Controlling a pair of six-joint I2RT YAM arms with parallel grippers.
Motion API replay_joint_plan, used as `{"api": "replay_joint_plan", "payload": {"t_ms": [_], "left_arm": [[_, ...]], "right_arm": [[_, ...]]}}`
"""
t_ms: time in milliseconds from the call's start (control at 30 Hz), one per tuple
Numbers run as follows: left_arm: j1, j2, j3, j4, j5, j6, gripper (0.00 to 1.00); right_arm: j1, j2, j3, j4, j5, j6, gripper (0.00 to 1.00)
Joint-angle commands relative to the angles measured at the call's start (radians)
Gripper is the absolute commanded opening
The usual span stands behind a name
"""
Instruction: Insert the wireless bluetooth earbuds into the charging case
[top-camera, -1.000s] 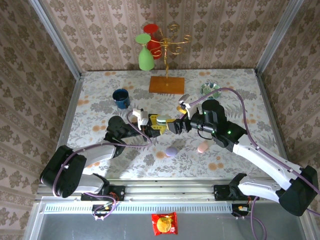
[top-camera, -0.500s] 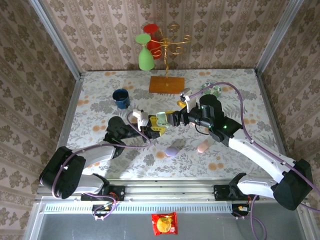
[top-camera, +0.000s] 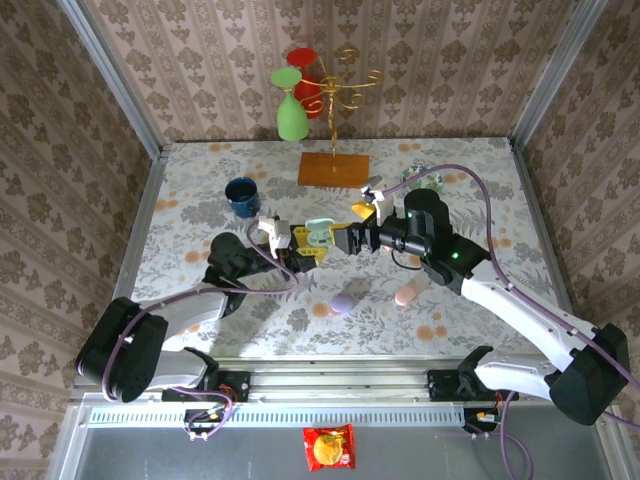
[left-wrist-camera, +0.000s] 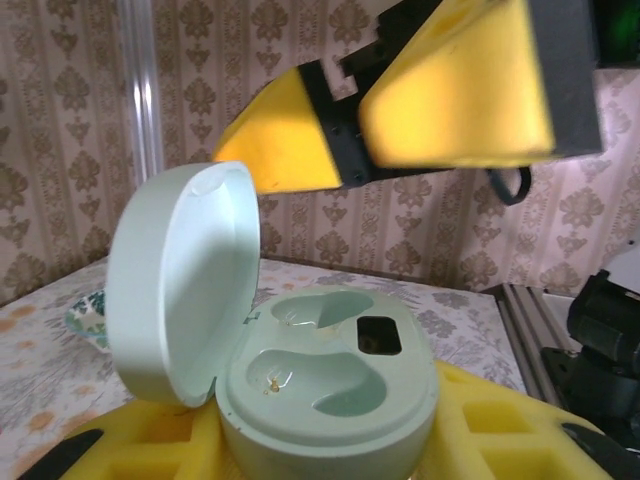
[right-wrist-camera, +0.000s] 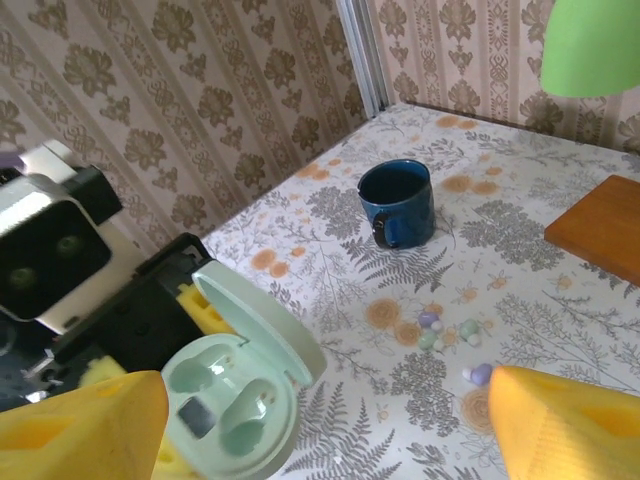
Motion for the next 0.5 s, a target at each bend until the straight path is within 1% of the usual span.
{"api": "replay_joint_plan", "payload": {"t_ms": [0,100,200,300,467], "left_arm": [[0.043,-0.001,0.001,0.044,-0.015,0.024,0.38],[0.107,0.023,0.020,0.075,-0.004,0.009,0.38],[0.168,0.062,0.046,0.118,0.008,-0.021,0.38],[0.219,0.091,0.074,0.133,0.007,-0.027,0.37],[0.294,0.133,0.122,0.131,-0.015,0.002,0.37]], "right_arm": [[-0.008,-0.019,-0.027,0.056,0.038,0.100,0.84],[-0.016,-0.012,-0.053,0.095,0.070,0.188,0.83],[-0.025,0.023,-0.063,0.110,0.076,0.261,0.83],[-0.027,0.082,-0.052,0.105,0.070,0.268,0.83],[-0.033,0.227,0.030,0.048,0.084,0.264,0.82]]}}
